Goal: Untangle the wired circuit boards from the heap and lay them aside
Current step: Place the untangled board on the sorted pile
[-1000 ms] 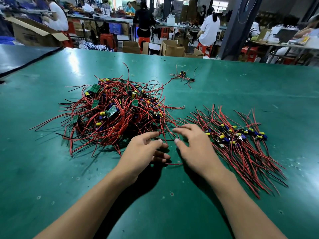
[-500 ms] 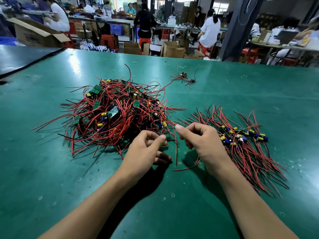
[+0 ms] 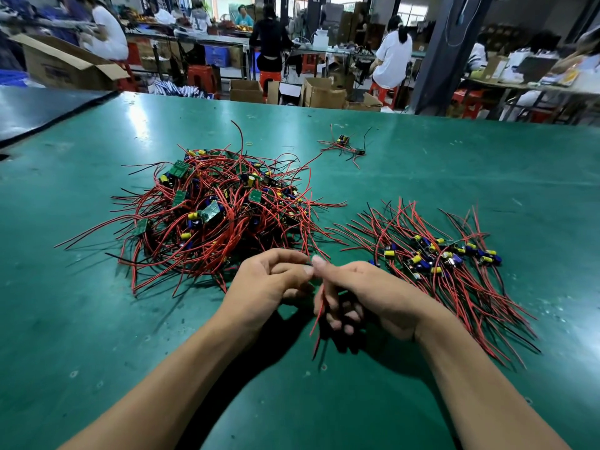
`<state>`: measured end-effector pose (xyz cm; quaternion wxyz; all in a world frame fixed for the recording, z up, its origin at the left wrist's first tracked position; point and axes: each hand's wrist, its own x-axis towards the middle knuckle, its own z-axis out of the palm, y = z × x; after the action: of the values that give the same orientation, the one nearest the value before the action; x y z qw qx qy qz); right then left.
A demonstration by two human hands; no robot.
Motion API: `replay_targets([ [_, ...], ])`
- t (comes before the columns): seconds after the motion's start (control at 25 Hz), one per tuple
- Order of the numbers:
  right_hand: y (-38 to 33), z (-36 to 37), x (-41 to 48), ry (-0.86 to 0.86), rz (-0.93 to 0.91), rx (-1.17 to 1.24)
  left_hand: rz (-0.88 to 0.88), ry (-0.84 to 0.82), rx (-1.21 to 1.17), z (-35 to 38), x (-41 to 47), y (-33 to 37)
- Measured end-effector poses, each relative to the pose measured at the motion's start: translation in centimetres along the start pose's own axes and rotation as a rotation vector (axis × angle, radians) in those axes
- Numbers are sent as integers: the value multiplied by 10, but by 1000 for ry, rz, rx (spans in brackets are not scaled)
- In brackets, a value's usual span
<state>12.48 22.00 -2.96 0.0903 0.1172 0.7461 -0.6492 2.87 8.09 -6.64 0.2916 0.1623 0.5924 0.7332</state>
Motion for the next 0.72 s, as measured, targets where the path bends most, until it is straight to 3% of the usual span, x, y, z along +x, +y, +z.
replay_targets([
  [0.12,1,-6,-5,-29,128,-33,35,-38,130,0,-2,2],
  [0.24,7,-14,-8,-86,209,-74,244,-126,631,1,-8,-4],
  [0.36,9,-26,-6,134,303,-123,454,-174,1017,9,-10,-11],
  [0.56,16,-39,1,573,221,-386,509,-128,1028,9,-12,-9],
  [0.72,20,-27,9,666,10,-621,610,-80,920,7,-16,-6],
])
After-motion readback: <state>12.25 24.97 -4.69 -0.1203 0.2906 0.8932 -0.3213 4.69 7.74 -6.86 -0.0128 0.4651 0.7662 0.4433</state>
